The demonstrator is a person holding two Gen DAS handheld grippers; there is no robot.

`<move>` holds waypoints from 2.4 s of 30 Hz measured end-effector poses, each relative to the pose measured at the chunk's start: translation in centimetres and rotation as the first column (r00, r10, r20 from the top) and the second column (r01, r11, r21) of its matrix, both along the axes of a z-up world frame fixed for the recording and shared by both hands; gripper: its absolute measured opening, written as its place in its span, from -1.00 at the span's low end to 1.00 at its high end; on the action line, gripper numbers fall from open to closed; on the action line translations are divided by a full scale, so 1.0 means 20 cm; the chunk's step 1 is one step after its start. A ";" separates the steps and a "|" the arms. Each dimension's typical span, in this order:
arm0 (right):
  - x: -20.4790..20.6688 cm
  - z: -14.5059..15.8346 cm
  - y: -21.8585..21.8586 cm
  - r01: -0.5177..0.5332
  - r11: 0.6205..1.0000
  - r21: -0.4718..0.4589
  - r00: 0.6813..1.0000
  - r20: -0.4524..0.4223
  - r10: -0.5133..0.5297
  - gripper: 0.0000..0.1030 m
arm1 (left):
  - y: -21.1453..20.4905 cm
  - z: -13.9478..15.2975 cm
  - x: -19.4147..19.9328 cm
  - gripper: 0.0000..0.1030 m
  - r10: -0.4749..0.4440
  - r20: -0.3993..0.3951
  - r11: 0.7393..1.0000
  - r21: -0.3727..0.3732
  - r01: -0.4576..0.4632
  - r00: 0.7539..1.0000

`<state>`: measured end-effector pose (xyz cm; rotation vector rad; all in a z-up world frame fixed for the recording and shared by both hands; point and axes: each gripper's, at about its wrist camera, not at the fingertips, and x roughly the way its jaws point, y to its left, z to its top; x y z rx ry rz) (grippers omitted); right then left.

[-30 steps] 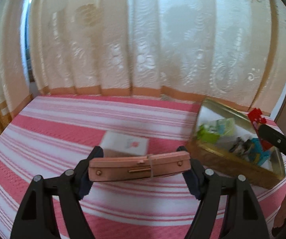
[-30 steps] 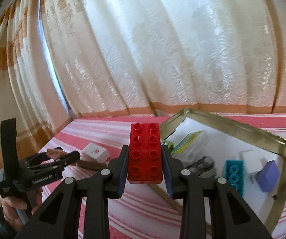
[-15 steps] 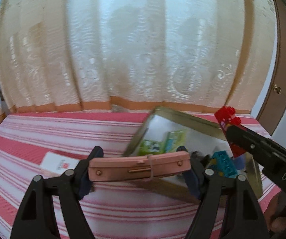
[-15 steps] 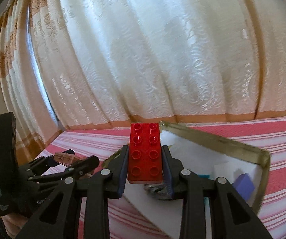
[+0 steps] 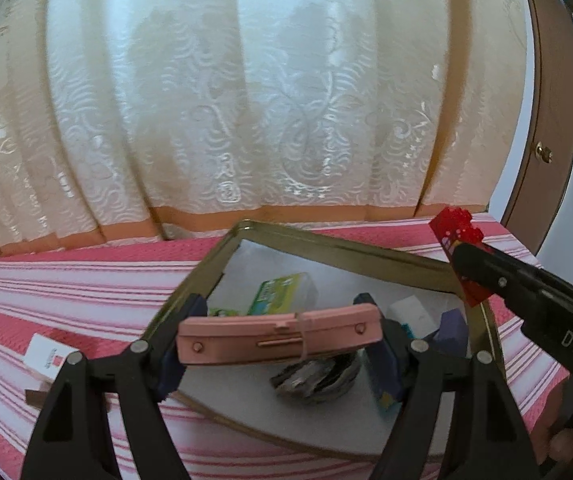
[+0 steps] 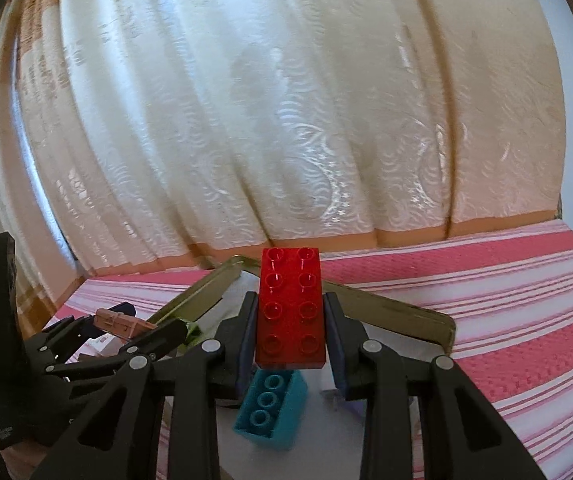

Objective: Organize rigid objects
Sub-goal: 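Carry the pink case with the left tool while the right tool carries the red brick over the tray, then open both tools to drop the pink case and red brick into the tray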

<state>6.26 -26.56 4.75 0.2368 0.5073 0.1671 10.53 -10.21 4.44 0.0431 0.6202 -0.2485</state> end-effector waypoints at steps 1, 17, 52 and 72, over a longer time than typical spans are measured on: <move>0.00 0.00 -0.01 0.004 1.000 0.000 1.000 -0.003 -0.004 -0.33 | -0.02 0.00 0.00 0.48 -0.001 -0.001 1.000 0.004 0.001 1.000; 0.10 -0.12 -0.14 0.098 0.993 -0.063 0.991 -0.085 -0.103 -0.33 | -0.17 -0.11 0.04 0.48 0.000 -0.014 0.997 0.073 0.001 1.000; 0.15 -0.23 -0.07 0.070 0.990 -0.121 0.979 -0.182 -0.091 -0.33 | -0.30 -0.20 -0.07 0.47 -0.044 0.064 0.988 0.151 0.034 0.997; 0.06 -0.17 -0.13 0.166 0.986 -0.007 0.980 -0.108 -0.166 0.42 | -0.21 -0.17 -0.12 0.99 -0.021 0.074 0.998 0.059 0.017 0.997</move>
